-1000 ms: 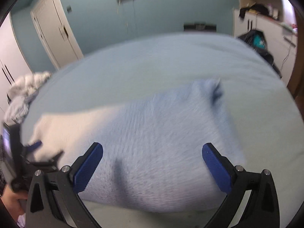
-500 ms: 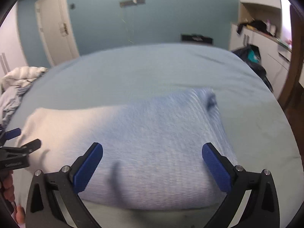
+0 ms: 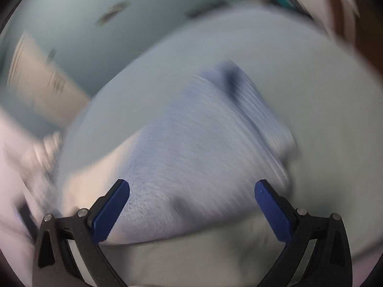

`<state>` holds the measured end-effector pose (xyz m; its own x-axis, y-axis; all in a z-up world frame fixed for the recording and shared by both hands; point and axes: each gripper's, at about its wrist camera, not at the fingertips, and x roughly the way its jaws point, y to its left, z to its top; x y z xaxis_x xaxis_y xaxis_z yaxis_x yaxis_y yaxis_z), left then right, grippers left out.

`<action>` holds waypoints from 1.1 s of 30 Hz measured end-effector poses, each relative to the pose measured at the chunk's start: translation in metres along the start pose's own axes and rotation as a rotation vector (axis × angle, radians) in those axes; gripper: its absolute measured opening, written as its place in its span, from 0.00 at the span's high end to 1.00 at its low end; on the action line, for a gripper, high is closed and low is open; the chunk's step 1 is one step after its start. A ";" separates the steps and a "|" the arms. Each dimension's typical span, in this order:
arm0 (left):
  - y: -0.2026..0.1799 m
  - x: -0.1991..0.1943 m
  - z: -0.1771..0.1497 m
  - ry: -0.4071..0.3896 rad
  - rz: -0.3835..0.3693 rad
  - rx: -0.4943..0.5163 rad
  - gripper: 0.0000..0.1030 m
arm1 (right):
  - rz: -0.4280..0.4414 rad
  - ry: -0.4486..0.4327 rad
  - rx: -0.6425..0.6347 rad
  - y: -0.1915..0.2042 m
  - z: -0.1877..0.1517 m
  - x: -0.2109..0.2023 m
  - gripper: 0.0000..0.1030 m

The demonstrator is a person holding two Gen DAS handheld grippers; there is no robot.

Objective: Fold small clothes

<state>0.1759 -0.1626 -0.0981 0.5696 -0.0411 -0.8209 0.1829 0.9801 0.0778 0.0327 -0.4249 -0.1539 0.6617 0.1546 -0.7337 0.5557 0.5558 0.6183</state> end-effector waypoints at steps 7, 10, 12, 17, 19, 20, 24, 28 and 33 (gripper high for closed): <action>0.034 0.003 0.008 0.033 -0.038 -0.135 0.00 | 0.253 0.221 0.285 -0.039 -0.001 0.068 0.01; 0.041 0.006 0.007 0.049 -0.041 -0.169 0.00 | 0.264 0.204 0.304 -0.037 0.010 0.089 0.01; 0.044 0.009 0.006 0.064 -0.048 -0.189 0.00 | 0.271 0.132 0.356 -0.042 0.011 0.090 0.05; 0.041 0.011 0.003 0.079 -0.034 -0.190 0.00 | 0.189 -0.032 0.317 -0.038 0.006 0.070 0.49; 0.033 0.009 0.004 0.075 -0.019 -0.159 0.00 | 0.152 -0.065 0.253 -0.026 0.008 0.057 0.58; 0.029 0.008 0.004 0.073 -0.015 -0.145 0.00 | 0.147 -0.082 0.233 -0.021 0.009 0.049 0.58; 0.006 -0.005 0.015 0.048 -0.025 -0.100 0.00 | 0.099 -0.241 0.037 0.016 0.004 -0.006 0.60; -0.038 -0.014 0.029 0.011 -0.089 -0.033 0.00 | 0.068 -0.352 -0.145 0.037 -0.009 -0.046 0.60; -0.094 0.004 0.022 0.043 -0.145 0.060 0.00 | 0.021 -0.399 -0.240 0.045 -0.025 -0.058 0.60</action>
<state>0.1785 -0.2587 -0.0958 0.4994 -0.1720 -0.8492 0.3094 0.9509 -0.0106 0.0072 -0.3885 -0.0907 0.8398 -0.1326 -0.5265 0.4391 0.7362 0.5150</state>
